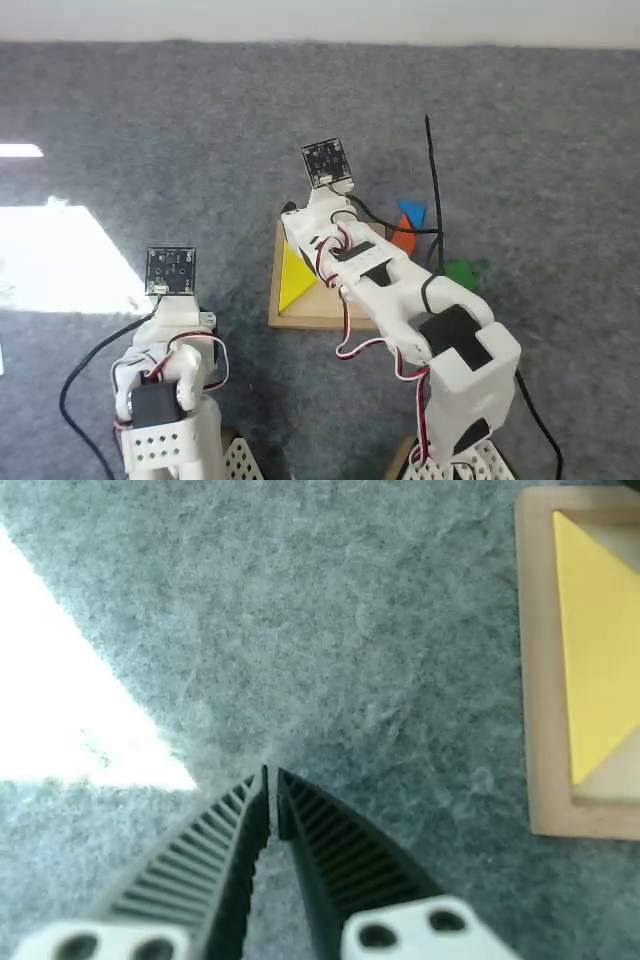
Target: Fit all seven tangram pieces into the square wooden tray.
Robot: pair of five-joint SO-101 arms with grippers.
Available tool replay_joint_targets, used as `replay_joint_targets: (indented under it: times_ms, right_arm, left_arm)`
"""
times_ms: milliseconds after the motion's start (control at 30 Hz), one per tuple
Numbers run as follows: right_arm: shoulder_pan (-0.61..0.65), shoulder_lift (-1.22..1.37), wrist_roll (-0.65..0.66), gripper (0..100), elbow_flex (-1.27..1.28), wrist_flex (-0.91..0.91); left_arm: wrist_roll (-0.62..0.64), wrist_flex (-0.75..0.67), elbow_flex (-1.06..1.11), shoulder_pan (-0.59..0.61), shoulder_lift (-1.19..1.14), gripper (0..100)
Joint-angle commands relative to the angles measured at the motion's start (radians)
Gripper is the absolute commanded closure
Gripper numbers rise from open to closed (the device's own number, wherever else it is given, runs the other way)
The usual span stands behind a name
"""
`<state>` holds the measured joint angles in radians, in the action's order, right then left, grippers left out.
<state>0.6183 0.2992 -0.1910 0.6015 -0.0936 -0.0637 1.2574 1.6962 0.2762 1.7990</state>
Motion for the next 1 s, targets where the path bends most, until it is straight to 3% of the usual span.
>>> replay_joint_targets:
  times_ms: [0, 133, 600, 967]
  right_arm:
    - [-0.019, -0.004, 0.011, 83.4, -0.063, -0.013]
    - [-0.033, 0.002, 0.012, 83.4, -0.064, -0.012]
    - [-0.262, -0.035, 0.012, 83.4, 0.035, -0.01]
    - [-0.282, -0.433, -0.026, 83.4, 0.305, -0.012]
  left_arm:
    - [0.002, 0.003, -0.013, 0.008, 0.018, 99]
    - [0.002, 0.003, -0.013, 0.008, 0.018, 99]
    - [0.002, 0.003, -0.013, 0.008, 0.018, 99]
    - [0.002, 0.003, -0.013, 0.008, 0.018, 99]
